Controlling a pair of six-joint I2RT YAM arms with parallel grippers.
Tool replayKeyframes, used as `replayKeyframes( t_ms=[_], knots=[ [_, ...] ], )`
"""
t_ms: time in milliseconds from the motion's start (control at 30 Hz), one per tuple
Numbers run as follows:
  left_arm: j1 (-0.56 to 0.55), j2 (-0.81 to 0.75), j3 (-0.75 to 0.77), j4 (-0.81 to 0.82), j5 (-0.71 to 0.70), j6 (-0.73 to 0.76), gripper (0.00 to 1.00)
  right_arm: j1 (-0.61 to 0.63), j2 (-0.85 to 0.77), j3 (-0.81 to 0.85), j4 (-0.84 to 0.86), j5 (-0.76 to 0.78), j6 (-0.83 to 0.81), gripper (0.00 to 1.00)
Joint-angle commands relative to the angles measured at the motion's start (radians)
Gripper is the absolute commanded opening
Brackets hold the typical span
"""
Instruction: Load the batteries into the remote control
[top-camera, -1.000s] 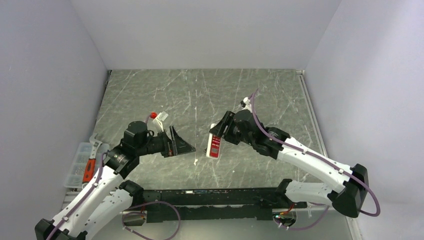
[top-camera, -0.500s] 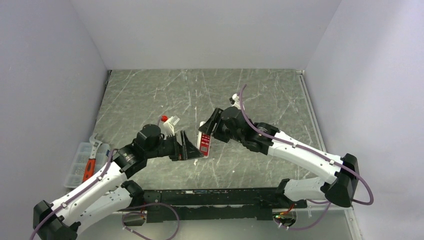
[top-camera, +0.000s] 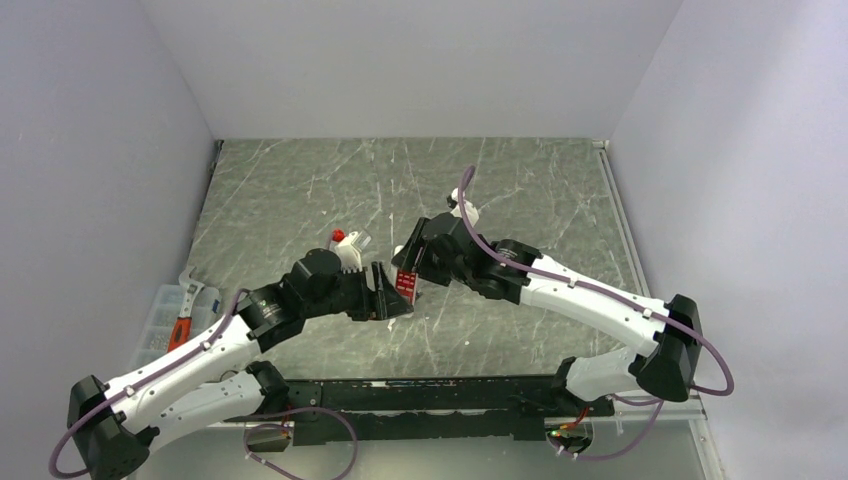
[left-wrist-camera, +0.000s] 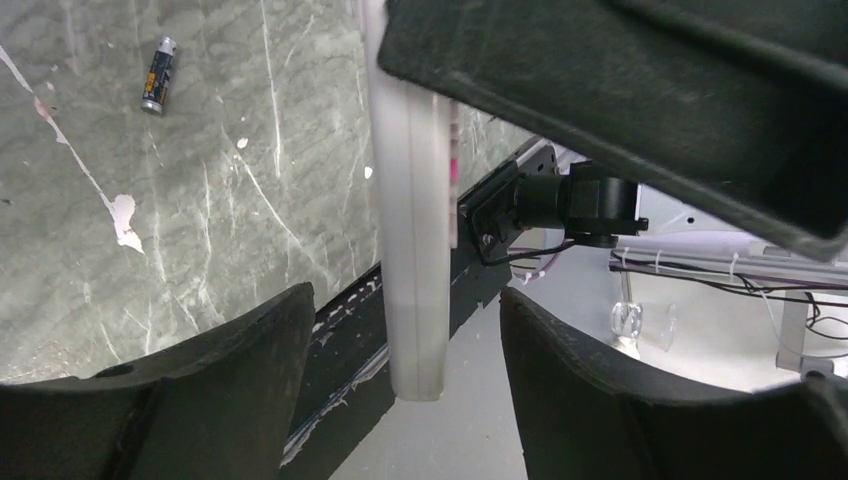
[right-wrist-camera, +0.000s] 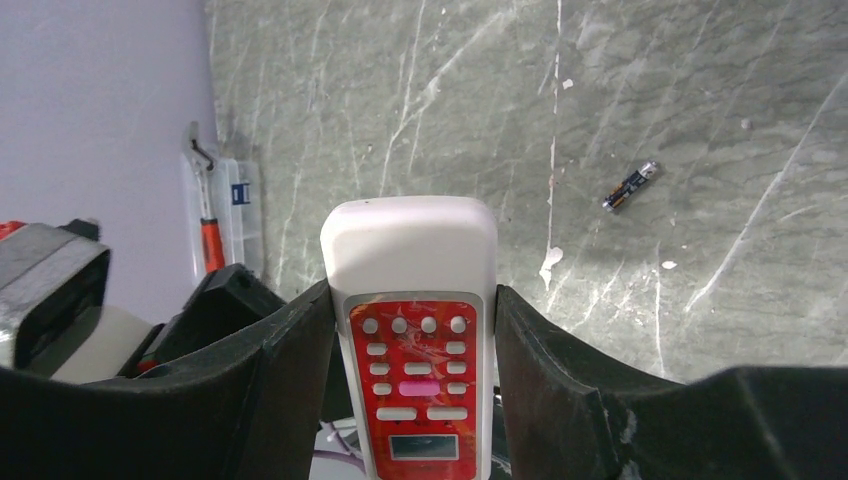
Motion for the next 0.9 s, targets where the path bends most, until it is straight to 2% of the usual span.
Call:
replayKeyframes(
  t_ms=[0, 367, 567, 633, 833, 867],
  knots=[
    [-0.021, -0.005, 0.057, -0.010, -0.078, 0.029, 0.70, 0.010, -0.002, 0.049, -0.020, 0.041, 0.009, 0.00],
    [-0.024, 0.010, 0.035, 0.066, -0.032, 0.010, 0.40, 0.011, -0.008, 0.031, -0.019, 0.039, 0.005, 0.00],
    [-0.024, 0.021, 0.036, 0.089, -0.012, 0.018, 0.13, 0.011, -0.022, 0.012, -0.009, 0.033, 0.004, 0.00],
    [-0.024, 0.024, 0.036, 0.089, -0.011, 0.017, 0.00, 0.011, -0.026, 0.004, -0.002, 0.031, 0.000, 0.00],
    [-0.024, 0.013, 0.037, 0.093, -0.010, 0.024, 0.00, 0.011, -0.050, -0.022, 0.005, 0.024, -0.014, 0.00],
    [-0.025, 0.008, 0.039, 0.093, -0.009, 0.027, 0.00, 0.011, -0.057, -0.027, 0.010, 0.022, -0.028, 0.08]
  ],
)
